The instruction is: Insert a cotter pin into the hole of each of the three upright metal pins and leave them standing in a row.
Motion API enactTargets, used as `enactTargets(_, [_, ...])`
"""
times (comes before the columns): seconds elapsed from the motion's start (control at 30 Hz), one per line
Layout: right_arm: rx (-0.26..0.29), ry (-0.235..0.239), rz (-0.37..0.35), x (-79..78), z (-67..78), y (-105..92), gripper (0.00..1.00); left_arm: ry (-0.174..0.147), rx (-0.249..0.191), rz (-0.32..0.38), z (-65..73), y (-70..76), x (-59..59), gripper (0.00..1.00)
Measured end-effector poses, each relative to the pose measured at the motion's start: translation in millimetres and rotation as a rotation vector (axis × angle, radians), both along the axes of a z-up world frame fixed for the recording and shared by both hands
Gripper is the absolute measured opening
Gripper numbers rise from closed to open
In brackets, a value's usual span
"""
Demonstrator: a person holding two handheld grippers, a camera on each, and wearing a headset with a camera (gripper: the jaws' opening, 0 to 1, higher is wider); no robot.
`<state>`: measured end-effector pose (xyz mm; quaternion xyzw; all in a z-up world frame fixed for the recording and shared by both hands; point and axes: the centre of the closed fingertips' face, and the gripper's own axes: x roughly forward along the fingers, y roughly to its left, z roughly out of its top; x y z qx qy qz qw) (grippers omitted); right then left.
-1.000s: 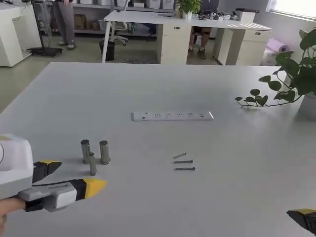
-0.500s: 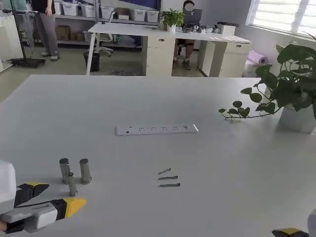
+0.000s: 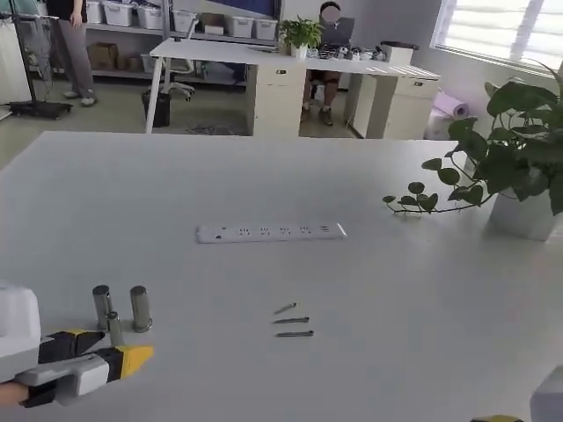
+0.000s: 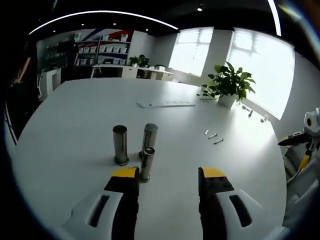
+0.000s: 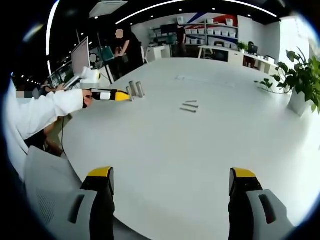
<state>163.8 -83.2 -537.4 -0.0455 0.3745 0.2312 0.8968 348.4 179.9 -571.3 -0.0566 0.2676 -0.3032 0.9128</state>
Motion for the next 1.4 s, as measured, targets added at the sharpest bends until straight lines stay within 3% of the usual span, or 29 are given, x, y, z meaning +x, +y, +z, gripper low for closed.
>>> enactTargets(0.1, [0.003,0.000,0.012,-0.4,0.8,2.5,0.94,-0.012,0.033,0.010,-2.6,0.8,4.3,0.44])
enactTargets(0.27, [0.004,0.000,0.022,0.4,1.3,5.2,0.94,-0.021,0.032,0.051,-3.2,2.3,14.5,0.38])
enactTargets(0.37, [0.005,0.003,0.038,0.8,1.0,8.8,0.94,-0.010,0.018,0.066,-6.2,1.1,20.4,0.33])
enactTargets(0.7, [0.023,-0.002,0.041,2.5,4.9,12.4,0.94,-0.011,0.054,0.150,-16.1,11.2,33.4,0.12])
enactTargets(0.9, [0.017,0.004,0.032,2.1,3.2,9.8,0.93,-0.007,0.050,0.156,-15.4,13.2,33.3,0.10])
enactTargets(1.0, [0.017,0.005,0.032,2.2,3.1,9.7,0.93,-0.025,0.073,0.168,-13.3,17.1,33.7,0.08])
enactTargets(1.03, [0.018,0.006,0.033,2.6,3.0,9.9,0.93,-0.014,0.064,0.166,-13.5,16.9,32.6,0.07])
enactTargets(1.13, [0.016,0.009,0.036,2.9,1.8,10.9,0.93,-0.024,0.075,0.155,-13.6,15.3,30.9,0.07])
enactTargets(1.2, [0.017,0.011,0.041,3.6,0.9,12.4,0.93,-0.063,0.148,0.147,-12.6,17.4,30.1,0.07])
enactTargets(1.3, [0.014,0.010,0.052,4.7,0.6,15.5,0.93,-0.069,0.108,0.176,-5.3,12.7,27.1,0.07])
enactTargets(1.4, [0.018,0.005,0.061,5.1,1.4,18.4,0.93,-0.093,0.111,0.185,5.1,8.8,22.7,0.07])
